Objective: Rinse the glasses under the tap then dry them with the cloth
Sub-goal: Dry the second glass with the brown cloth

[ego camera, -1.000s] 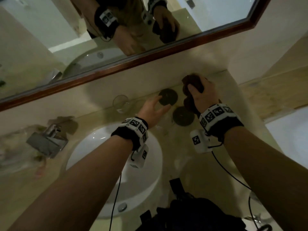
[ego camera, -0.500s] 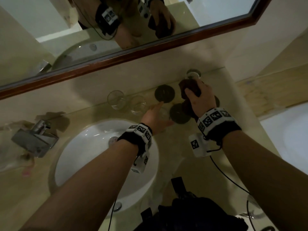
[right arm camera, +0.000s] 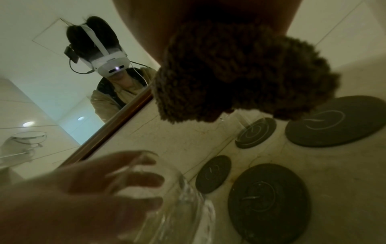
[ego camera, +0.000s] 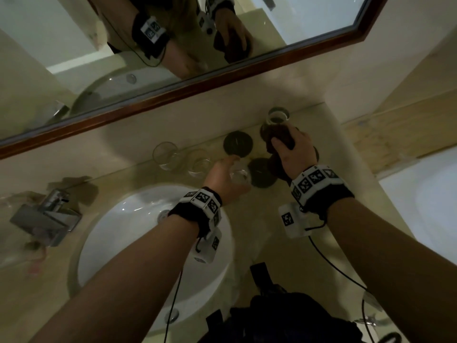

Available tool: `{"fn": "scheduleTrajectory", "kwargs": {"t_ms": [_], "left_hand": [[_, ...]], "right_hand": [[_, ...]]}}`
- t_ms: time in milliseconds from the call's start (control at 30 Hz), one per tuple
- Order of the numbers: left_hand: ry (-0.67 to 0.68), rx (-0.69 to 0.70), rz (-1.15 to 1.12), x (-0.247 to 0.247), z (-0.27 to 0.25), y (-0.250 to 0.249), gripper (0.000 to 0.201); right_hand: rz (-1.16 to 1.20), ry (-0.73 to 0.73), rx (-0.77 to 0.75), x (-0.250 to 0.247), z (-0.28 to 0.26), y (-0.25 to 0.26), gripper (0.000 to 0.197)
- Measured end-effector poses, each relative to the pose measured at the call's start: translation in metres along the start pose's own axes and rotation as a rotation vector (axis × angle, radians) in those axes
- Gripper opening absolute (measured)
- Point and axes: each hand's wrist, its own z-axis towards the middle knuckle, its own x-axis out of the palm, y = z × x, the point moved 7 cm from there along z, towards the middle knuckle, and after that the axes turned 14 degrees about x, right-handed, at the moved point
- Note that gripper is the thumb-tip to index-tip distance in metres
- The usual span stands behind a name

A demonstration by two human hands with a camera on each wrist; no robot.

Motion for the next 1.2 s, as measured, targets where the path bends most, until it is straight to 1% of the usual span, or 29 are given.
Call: {"fn": "scheduleTrajectory", "kwargs": {"t_ms": [133,233,333,400,433,533,567,633,700,800,833,867,900,967,1000,1067,1100,1200], "left_hand": [[-0.154,0.074,-0.107,-0.037,-0.014,-0.027,0.074],[-0.279,0.105,-0.183,-0.071,-0.036,-0.040,0.075],[-0.389,0.114,-0.217,-0.102,-0.066,-0.041,0.077],[-0.470,0.104,-0.259,-0.121,-0.090,-0.037,0.076],[-0.513,0.101,-0.289,-0.130,-0.102,-0.034,0.073],[-0.628,0.103,-0.392,-0.153,-0.138,-0.023,0.064],[-0.656,0.103,-0.430,-0.159,-0.150,-0.019,0.063],[-0.706,0.095,-0.499,-0.171,-0.172,-0.010,0.061],[-0.752,0.089,-0.610,-0.181,-0.191,-0.001,0.059],[-0.765,0.113,-0.882,-0.191,-0.212,0.007,0.055],[-0.752,0.129,-0.950,-0.194,-0.217,0.009,0.056],[-0.738,0.141,-0.965,-0.198,-0.223,0.010,0.057],[-0.728,0.145,-0.934,-0.203,-0.229,0.013,0.055],[-0.729,0.150,-0.819,-0.215,-0.241,0.016,0.054],[-0.731,0.158,-0.763,-0.221,-0.246,0.018,0.057],[-0.711,0.163,-0.647,-0.233,-0.254,0.020,0.066],[-0.683,0.164,-0.605,-0.238,-0.258,0.019,0.070],[-0.572,0.167,-0.565,-0.249,-0.264,0.017,0.084]], "right_hand": [[0.016,0.039,-0.055,0.003,-0.016,0.017,0.054],[0.047,0.088,-0.162,0.012,-0.039,0.044,0.054],[0.056,0.181,-0.233,0.028,-0.068,0.072,0.059],[0.057,0.216,-0.291,0.038,-0.087,0.089,0.061],[0.074,0.240,-0.326,0.042,-0.099,0.098,0.060],[0.113,0.331,-0.380,0.061,-0.132,0.115,0.039],[0.137,0.361,-0.368,0.067,-0.141,0.119,0.035],[0.198,0.409,-0.332,0.081,-0.154,0.122,0.035],[0.208,0.479,-0.230,0.097,-0.167,0.123,0.036],[0.327,0.633,-0.094,0.121,-0.192,0.128,0.025],[0.368,0.678,-0.064,0.129,-0.198,0.132,0.029],[0.419,0.718,-0.034,0.134,-0.204,0.136,0.035],[0.450,0.745,-0.021,0.137,-0.214,0.142,0.037],[0.472,0.737,-0.028,0.140,-0.223,0.151,0.031],[0.468,0.718,-0.045,0.139,-0.228,0.156,0.033],[0.434,0.661,-0.115,0.136,-0.237,0.167,0.046],[0.441,0.660,-0.145,0.135,-0.246,0.174,0.046],[0.502,0.646,-0.222,0.127,-0.269,0.194,0.033]]}}
